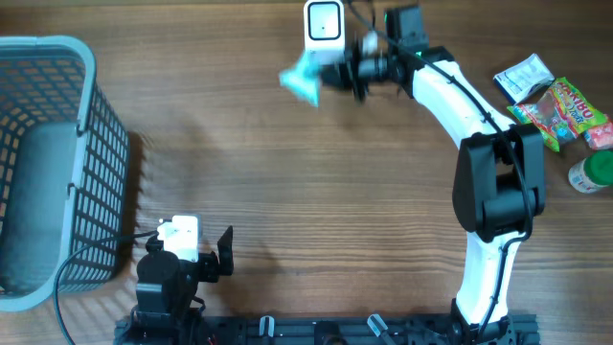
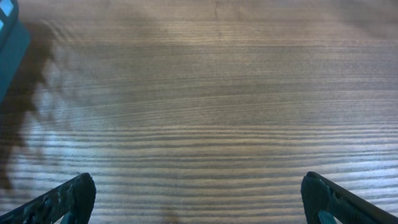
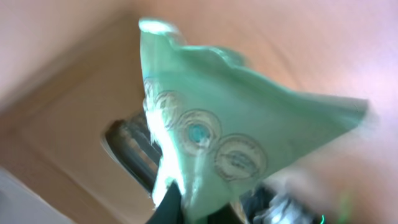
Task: Scan the item barcode
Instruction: 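Carry the wipes pack to the scanner and hold it there, then carry the wipes pack right and set it at the right edge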
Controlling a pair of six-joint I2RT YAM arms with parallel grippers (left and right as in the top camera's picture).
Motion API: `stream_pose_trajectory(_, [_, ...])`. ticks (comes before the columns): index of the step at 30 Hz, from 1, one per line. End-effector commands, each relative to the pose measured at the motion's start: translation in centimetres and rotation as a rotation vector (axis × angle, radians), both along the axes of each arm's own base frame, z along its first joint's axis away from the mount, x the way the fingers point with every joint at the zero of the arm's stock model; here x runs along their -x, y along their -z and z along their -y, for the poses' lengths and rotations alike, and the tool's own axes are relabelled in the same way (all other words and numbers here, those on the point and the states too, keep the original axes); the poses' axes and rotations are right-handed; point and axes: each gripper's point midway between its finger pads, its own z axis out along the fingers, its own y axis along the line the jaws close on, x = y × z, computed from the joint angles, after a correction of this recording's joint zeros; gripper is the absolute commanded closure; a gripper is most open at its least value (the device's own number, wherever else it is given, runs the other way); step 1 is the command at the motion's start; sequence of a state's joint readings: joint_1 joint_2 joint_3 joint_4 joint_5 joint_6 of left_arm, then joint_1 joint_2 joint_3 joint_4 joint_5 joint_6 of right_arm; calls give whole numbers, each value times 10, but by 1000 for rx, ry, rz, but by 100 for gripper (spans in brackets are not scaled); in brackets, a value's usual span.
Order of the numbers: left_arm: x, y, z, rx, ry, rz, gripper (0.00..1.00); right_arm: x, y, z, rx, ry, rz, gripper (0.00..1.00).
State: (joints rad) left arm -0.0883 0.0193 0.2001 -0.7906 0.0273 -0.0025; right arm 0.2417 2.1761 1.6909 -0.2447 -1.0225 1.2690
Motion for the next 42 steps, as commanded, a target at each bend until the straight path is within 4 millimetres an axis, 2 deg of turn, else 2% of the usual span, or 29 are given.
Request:
stream_pose_trajectory(1, [0, 1, -2, 4, -12, 2, 0, -49, -35, 2, 13, 185, 193, 95])
stream_pose_trajectory(4, [0, 1, -2, 4, -12, 2, 0, -72, -21, 18, 84, 347, 164, 95])
stream_pose_trajectory(8, [0, 1, -2, 4, -12, 2, 0, -86, -1, 23, 145, 463, 140, 95])
stream_pose_trajectory(12, [0, 1, -2, 4, -12, 2, 0, -96, 19, 15, 152, 538, 113, 95])
stream_pose_trajectory(17, [0, 1, -2, 4, -12, 2, 0, -105, 57, 4, 118, 573, 32, 95])
stream_pose_trajectory(19, [0, 1, -2, 4, -12, 2, 0, -106, 56, 4, 115, 570, 34, 95])
stream_pose_trajectory(21, [0, 1, -2, 4, -12, 2, 0, -109, 47, 1, 105, 565, 53, 95])
stream_pose_trajectory(26, [0, 1, -2, 4, -12, 2, 0, -107, -2, -7, 129, 484, 132, 95])
stream_pose_trajectory(30, [0, 1, -2, 4, -12, 2, 0, -80, -39, 12, 281, 475, 100, 95])
stream_pose_trajectory(32, [0, 1, -2, 4, -12, 2, 0, -56, -54, 29, 352, 502, 41, 95])
stream_pose_trajectory(33, [0, 1, -2, 4, -12, 2, 0, -37, -62, 45, 424, 537, 0, 95])
stream_pose_trajectory(36, [0, 1, -2, 4, -12, 2, 0, 0, -75, 87, 605, 638, -59, 95])
stream_pose_trajectory(38, [0, 1, -2, 4, -12, 2, 0, 34, -82, 130, 787, 728, -100, 95])
stream_pose_trajectory(40, [0, 1, -2, 4, -12, 2, 0, 67, -80, 167, 944, 811, -182, 96])
stream_pose_trajectory(42, [0, 0, -2, 4, -12, 3, 0, 110, -72, 206, 1111, 912, -345, 95])
